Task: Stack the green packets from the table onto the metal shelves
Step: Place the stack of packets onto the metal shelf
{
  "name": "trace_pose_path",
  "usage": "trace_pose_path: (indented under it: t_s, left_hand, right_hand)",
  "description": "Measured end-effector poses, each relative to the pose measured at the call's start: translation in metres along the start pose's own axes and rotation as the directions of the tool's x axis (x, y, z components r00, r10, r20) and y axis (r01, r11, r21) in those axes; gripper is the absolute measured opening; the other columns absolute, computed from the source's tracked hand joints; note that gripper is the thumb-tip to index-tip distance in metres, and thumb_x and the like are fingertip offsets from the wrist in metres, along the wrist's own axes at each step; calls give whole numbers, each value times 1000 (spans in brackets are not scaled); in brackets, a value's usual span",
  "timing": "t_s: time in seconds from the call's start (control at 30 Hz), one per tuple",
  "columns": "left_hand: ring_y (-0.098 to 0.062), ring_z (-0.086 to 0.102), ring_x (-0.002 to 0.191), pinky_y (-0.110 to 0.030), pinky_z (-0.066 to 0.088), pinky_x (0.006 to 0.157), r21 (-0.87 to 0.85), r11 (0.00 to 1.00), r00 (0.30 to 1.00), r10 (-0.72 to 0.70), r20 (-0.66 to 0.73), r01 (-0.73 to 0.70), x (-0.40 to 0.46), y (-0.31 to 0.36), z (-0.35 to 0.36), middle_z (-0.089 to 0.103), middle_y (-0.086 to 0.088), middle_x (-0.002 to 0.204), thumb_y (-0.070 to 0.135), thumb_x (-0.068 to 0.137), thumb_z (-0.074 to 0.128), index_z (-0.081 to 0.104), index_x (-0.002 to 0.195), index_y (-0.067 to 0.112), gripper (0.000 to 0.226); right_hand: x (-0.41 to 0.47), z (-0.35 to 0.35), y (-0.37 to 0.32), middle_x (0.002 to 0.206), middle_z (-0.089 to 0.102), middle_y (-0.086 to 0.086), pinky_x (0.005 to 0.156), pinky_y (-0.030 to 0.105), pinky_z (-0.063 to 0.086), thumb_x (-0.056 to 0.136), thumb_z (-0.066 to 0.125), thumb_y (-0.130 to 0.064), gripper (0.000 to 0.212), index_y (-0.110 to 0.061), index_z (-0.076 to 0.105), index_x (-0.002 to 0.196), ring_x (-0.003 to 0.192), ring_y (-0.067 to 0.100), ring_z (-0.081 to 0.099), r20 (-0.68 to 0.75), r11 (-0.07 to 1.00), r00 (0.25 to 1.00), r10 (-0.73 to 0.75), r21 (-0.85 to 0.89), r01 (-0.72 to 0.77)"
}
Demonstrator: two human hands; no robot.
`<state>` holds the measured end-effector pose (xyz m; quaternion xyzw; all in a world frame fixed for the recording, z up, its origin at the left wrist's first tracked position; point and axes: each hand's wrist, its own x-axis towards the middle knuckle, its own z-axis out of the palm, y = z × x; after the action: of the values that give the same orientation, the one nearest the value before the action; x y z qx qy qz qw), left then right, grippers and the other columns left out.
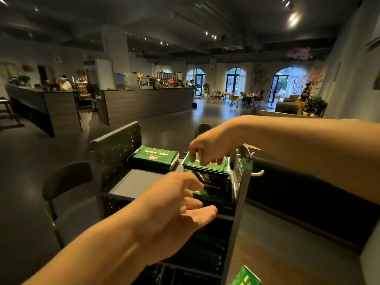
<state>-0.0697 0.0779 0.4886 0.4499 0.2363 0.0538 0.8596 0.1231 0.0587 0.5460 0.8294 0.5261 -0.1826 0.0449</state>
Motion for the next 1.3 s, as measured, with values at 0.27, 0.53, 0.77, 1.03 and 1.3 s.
trace_pose_path:
  t_s: [0.27,0.53,0.77,1.03,1.3]
  left_hand:
    - [-21,60,102,-38,52,85,526,645,736,675,-53,-554,6,20,23,59,1,118,1,89,51,54,116,23,34]
    - [-20,62,98,-24,50,74,482,293,461,843,277,-826,9,19,86,64,3,105,5,89,52,57,103,26,25]
    - [-10,63,79,-22,48,62,361,369,512,698,500,-856,34,-94,137,67,8,96,6,88,52,59,97,34,29]
    - [-13,63,79,-27,51,68,489,503,701,502,506,-713,101,-222,129,65,12,93,5,93,53,60,102,27,25]
    - [-14,62,75,-28,54,70,668,568,875,260,408,-480,163,-339,67,66,10,91,5,93,52,59,94,31,26]
  right_hand:
    - [-66,-18,-5,89,57,-14,72,22,47,98,52,-20,12,-27,61,103,85,8,57,-464,979,870,-168,27,203]
    - [-151,26,36,81,60,-3,62,14,46,97,51,-9,17,-21,61,93,68,-2,58,-780,821,625,19,369,436]
    - [-218,147,90,68,55,-11,56,13,40,96,51,-6,15,-15,63,94,57,-4,51,-746,653,492,449,649,390]
    - [-229,315,138,63,54,-9,49,27,35,96,51,-6,24,-24,63,87,48,4,43,-388,316,485,783,921,228]
    - [-199,450,150,74,55,-2,57,26,36,95,52,-8,19,-21,64,92,63,12,46,-73,105,486,871,994,-38]
